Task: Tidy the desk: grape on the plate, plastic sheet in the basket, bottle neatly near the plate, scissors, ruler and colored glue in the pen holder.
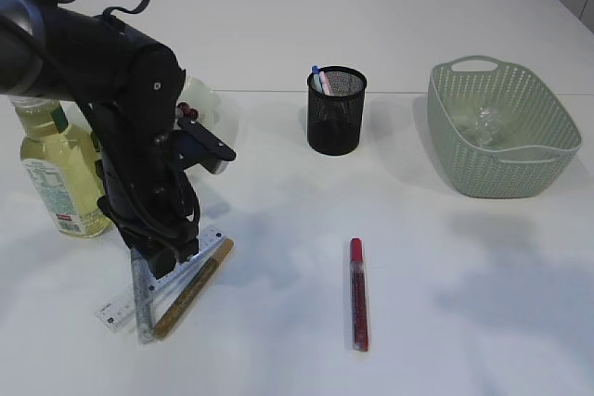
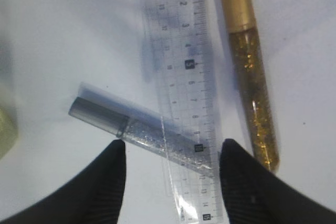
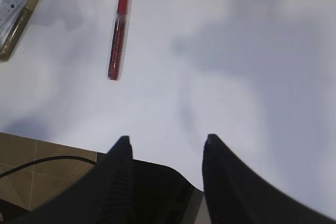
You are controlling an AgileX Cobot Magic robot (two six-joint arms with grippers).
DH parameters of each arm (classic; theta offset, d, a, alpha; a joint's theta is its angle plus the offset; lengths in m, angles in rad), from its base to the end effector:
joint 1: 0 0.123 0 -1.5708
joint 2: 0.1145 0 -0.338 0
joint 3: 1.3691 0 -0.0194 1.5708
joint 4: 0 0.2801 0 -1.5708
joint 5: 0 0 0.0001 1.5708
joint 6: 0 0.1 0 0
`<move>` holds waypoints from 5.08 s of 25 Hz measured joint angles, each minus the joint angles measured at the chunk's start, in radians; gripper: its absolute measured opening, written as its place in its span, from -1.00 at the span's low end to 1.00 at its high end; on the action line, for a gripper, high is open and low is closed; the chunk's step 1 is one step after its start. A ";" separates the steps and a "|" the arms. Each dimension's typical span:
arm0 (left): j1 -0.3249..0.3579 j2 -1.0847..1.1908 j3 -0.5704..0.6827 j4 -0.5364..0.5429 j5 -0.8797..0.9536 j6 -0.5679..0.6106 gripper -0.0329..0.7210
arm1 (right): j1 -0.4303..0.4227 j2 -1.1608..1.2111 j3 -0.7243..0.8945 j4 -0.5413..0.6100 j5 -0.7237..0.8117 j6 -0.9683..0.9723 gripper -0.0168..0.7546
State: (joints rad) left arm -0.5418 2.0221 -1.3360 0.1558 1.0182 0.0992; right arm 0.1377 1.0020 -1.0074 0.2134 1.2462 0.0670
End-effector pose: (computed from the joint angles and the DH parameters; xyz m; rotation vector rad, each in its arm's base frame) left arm 0.3661 -0.2049 0.1674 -1.1070 -2.9147 -0.2149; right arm 0.1647 0.0431 0.3826 -0.0619 2.7275 0.3541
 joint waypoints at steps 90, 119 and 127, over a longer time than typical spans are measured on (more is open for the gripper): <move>0.000 0.097 0.000 -0.069 -0.071 0.137 0.21 | 0.000 0.000 0.000 0.000 0.000 0.000 -0.03; 0.000 0.100 -0.002 -0.077 -0.069 0.106 -0.17 | 0.000 0.000 0.000 0.000 0.000 0.000 -0.03; 0.000 0.100 -0.002 -0.079 -0.023 0.101 -0.17 | 0.000 0.000 0.000 0.000 0.000 0.000 -0.03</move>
State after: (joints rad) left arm -0.5418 2.1223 -1.3377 0.0768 0.9951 0.2004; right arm 0.1377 1.0020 -1.0074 0.2134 1.2462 0.0670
